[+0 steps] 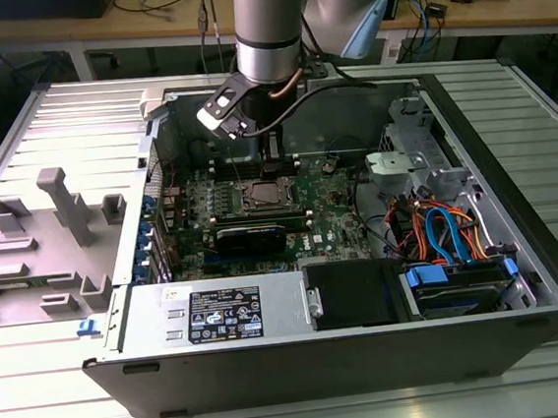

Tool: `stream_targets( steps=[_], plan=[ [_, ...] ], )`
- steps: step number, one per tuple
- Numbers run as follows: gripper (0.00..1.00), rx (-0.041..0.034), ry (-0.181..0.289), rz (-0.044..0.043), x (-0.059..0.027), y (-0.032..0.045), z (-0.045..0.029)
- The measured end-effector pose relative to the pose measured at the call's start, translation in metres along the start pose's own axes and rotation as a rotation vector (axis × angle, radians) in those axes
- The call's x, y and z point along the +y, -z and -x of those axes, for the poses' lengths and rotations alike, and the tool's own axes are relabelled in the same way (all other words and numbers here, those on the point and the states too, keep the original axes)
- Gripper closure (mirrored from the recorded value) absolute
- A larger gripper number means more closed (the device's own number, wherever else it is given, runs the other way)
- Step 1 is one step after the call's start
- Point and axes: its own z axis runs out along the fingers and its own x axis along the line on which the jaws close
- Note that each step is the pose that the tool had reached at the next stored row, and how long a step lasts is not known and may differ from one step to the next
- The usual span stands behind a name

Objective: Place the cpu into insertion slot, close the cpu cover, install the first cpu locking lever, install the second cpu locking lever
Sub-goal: 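Close the cpu cover, then install the first cpu locking lever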

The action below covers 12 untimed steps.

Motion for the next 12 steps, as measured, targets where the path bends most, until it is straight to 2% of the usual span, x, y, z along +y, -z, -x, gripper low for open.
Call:
stream_targets(
  steps=[12],
  plan=[
    [0.89,0.0000,0.000,0.0000,-0.0013,-0.0022,-0.0001]
  ],
)
